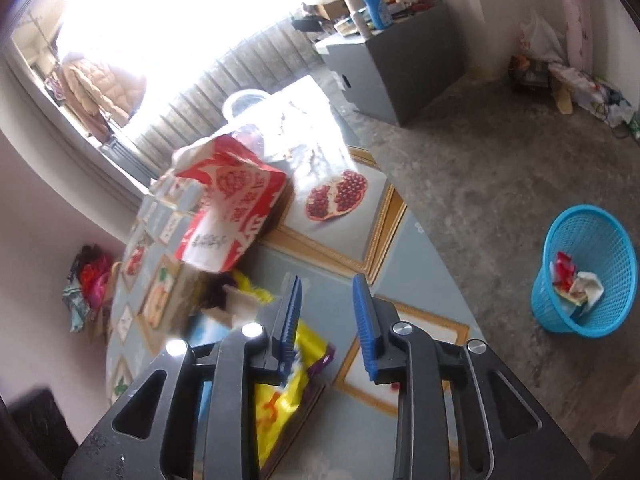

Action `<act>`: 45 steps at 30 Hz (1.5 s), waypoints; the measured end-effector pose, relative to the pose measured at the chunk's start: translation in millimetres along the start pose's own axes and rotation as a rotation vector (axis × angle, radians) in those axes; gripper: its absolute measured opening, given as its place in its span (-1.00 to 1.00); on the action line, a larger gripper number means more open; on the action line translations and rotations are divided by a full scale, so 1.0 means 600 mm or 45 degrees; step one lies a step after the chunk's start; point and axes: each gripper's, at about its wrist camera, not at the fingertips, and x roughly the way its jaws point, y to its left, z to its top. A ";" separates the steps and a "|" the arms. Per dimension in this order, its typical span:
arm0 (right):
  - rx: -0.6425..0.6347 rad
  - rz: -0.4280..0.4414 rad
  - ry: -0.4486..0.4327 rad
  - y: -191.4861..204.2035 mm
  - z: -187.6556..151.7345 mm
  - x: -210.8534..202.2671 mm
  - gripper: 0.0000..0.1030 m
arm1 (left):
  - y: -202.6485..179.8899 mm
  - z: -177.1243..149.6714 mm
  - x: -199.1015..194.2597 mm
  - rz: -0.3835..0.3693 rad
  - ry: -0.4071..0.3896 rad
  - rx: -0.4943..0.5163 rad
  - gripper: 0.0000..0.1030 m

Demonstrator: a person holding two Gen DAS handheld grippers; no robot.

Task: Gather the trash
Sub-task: 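Grasp the gold tissue pack with the left tool while the right tool grasps the blue medicine box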

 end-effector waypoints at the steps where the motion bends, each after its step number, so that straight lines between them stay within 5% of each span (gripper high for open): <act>1: 0.006 0.033 0.006 0.000 -0.008 -0.011 -0.45 | 0.008 0.010 -0.013 0.045 -0.050 -0.004 -1.00; 2: 0.011 0.055 0.015 0.002 -0.009 -0.019 -0.45 | 0.012 0.015 -0.018 0.087 -0.086 -0.014 -1.00; 3: 0.068 0.215 0.087 0.006 -0.016 -0.021 -0.44 | 0.023 0.024 -0.023 0.134 -0.115 -0.036 -1.00; 8: 0.126 0.445 0.295 0.036 -0.055 0.009 -0.33 | 0.081 0.048 -0.002 0.376 -0.153 -0.148 -1.00; 12: 0.159 0.494 0.412 0.046 -0.079 0.048 -0.28 | 0.118 0.037 0.017 0.314 -0.098 -0.270 -1.00; 20: 0.216 0.558 0.449 0.034 -0.074 0.052 -0.18 | 0.088 0.007 0.070 0.212 0.000 -0.255 -1.00; 26: 0.198 0.514 0.433 0.024 -0.072 0.042 -0.15 | 0.072 0.006 0.106 0.194 0.043 -0.221 -1.00; 31: 0.111 0.412 0.354 0.027 -0.063 0.017 0.09 | 0.065 0.016 0.111 0.217 0.037 -0.177 -1.00; 40: -0.252 0.205 0.252 0.091 -0.087 -0.017 0.40 | 0.081 0.060 0.049 0.364 -0.136 -0.134 -0.98; 45: -0.378 0.132 0.244 0.116 -0.101 -0.008 0.44 | 0.081 0.098 0.058 0.434 -0.135 -0.044 -0.22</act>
